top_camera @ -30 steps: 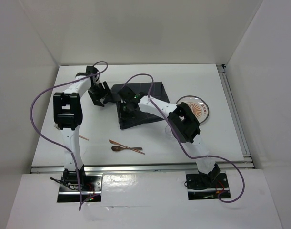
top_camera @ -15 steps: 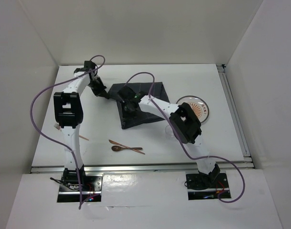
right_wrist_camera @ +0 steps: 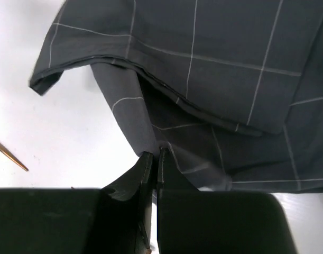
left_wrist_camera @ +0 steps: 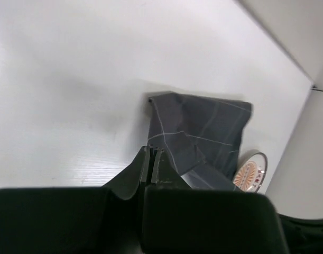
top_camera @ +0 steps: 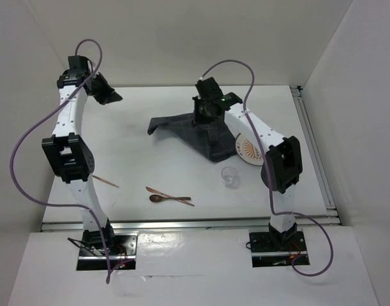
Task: Set the dinner table for one person
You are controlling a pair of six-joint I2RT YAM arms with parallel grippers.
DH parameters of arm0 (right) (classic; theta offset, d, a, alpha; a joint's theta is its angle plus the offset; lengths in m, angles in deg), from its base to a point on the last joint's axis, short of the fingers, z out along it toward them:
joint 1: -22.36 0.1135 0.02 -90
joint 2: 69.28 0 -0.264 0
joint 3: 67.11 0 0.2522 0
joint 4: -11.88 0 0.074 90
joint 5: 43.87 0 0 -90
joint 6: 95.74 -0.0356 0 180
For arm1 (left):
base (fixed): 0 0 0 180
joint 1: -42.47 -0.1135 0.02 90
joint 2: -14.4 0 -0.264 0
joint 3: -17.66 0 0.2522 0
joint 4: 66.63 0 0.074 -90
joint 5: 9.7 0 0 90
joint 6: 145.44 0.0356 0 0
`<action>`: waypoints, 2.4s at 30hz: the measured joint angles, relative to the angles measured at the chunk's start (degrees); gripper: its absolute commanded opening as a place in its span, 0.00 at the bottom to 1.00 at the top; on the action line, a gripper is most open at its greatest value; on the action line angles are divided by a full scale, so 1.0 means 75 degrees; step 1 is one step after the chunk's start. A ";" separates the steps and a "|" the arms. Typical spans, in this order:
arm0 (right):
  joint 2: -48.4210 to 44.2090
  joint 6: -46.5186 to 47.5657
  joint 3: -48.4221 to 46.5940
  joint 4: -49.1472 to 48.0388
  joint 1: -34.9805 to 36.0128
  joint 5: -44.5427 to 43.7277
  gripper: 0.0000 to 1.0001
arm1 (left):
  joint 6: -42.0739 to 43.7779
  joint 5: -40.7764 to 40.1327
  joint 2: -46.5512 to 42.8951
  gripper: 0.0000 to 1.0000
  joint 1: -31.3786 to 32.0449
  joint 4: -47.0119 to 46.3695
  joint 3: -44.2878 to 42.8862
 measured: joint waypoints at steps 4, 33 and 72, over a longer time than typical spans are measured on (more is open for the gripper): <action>-0.0274 0.0172 0.0020 -0.0003 -0.0032 -0.0006 0.00 | 0.0184 0.0105 -0.0886 0.00 0.0143 -0.0239 0.0513; -0.0478 0.0157 0.1676 -0.0032 0.0143 0.0254 0.00 | 0.1364 -0.1871 -0.1239 0.80 0.2649 -0.2448 0.5117; -0.1623 0.1253 -0.1623 0.0382 -0.2532 0.1058 0.00 | -0.1320 0.3395 -0.3771 0.00 -0.0350 -0.2442 0.2565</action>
